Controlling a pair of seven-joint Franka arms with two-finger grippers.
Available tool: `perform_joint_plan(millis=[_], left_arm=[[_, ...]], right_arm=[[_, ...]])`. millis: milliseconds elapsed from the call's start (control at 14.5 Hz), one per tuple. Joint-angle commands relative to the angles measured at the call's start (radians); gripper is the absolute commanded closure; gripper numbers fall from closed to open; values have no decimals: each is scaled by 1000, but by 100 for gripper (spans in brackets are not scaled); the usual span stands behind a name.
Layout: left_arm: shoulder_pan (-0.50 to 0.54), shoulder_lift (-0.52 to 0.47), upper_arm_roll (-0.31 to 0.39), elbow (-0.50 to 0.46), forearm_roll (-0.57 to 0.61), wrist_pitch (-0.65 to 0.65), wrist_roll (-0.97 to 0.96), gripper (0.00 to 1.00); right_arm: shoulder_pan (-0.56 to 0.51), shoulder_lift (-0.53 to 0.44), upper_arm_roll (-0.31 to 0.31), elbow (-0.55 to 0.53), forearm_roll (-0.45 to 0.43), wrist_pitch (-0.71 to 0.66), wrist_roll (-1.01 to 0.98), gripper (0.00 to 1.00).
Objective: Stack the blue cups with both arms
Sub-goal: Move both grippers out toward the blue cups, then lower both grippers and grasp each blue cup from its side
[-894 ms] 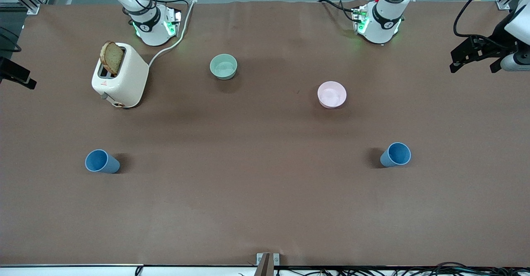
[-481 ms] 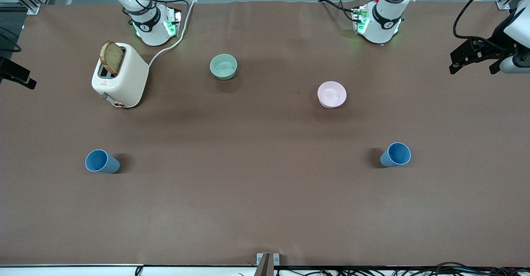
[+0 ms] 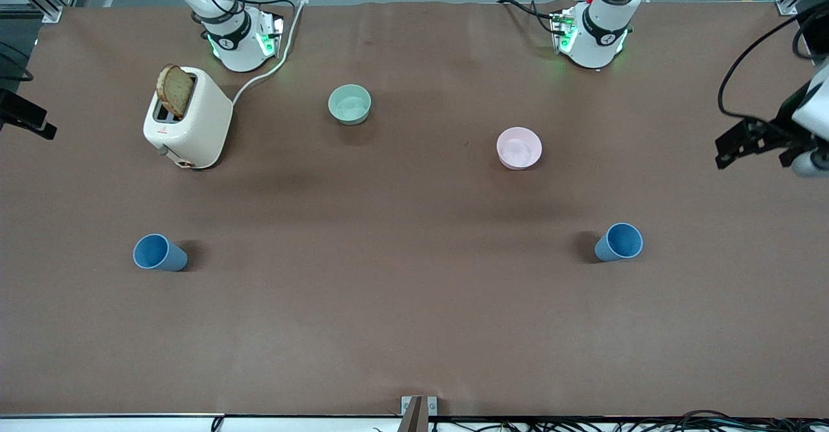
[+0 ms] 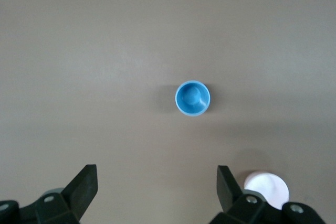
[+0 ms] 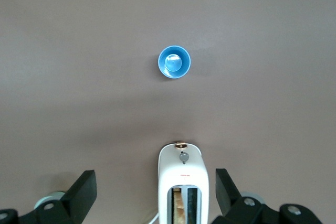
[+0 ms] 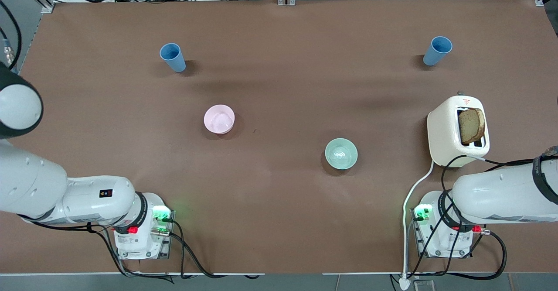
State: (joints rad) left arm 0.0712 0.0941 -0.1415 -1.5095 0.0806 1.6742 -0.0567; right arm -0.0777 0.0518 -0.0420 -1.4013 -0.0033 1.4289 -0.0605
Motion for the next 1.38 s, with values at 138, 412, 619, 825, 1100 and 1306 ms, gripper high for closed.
perform_joint_plan(millis=[138, 412, 619, 825, 1100, 1306], left_arm=[[6, 82, -7, -75, 15, 178, -8, 0], [73, 160, -7, -201, -63, 375, -6, 0], [72, 231, -9, -251, -76, 476, -9, 0], [68, 292, -12, -282, -73, 502, -8, 11], [45, 352, -12, -282, -68, 513, -9, 27], [48, 346, -13, -330, -68, 503, -3, 31]], right_arm=[[-24, 60, -48, -53, 3, 74, -122, 0], [-22, 74, -61, -351, 3, 452, -191, 0], [-42, 149, -61, -501, 3, 730, -248, 0], [-39, 265, -61, -504, 5, 855, -248, 0], [-43, 377, -59, -501, 32, 998, -245, 0], [-39, 419, -59, -499, 124, 1033, -248, 0]])
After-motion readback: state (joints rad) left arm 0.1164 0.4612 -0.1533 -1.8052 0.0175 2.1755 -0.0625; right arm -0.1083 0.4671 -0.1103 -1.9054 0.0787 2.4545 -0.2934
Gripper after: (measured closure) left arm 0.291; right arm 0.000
